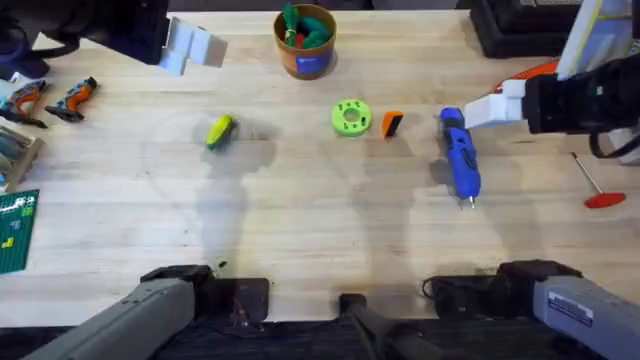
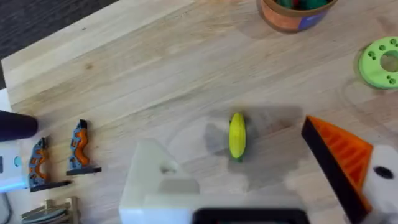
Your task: Pick up the gripper from the table and insert it into the empty holder that is missing its gripper. Then pick up a screw, insert it into the mounting hole, and use the screwdriver to tighten it. Finally, clean up the table by picking up the vegetable and placing it into the bucket.
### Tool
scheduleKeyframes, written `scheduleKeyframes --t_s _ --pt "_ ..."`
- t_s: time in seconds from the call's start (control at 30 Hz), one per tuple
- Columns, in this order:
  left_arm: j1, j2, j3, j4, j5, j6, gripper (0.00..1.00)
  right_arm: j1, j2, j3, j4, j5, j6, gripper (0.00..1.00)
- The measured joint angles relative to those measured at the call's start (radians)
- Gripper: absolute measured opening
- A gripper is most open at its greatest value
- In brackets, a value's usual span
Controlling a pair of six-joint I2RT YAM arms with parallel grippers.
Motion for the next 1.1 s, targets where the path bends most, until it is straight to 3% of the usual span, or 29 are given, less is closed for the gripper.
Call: scheduleKeyframes --t_s 0.23,0.5,0.8,0.97,1.1 --pt "0.0 0.0 0.0 -0.013 0.005 0.0 0.985 0.0 0.0 0.0 0.0 0.0 0.0 0.983" --pt "0.0 0.0 0.0 -0.013 0.061 -0.005 0.985 0.0 0.0 0.0 -0.001 0.0 0.0 0.983" --pt "0.0 -0.017 -0.005 0.001 0.082 -0.108 0.985 0.0 0.0 0.0 -0.001 0.0 0.0 0.984" --pt "0.0 -0.137 -0.089 0.102 0.094 -0.186 0.985 0.0 0.0 0.0 -0.001 0.0 0.0 0.983" --pt "0.0 -0.259 -0.212 0.254 0.129 -0.241 0.985 0.0 0.0 0.0 -0.001 0.0 0.0 0.983"
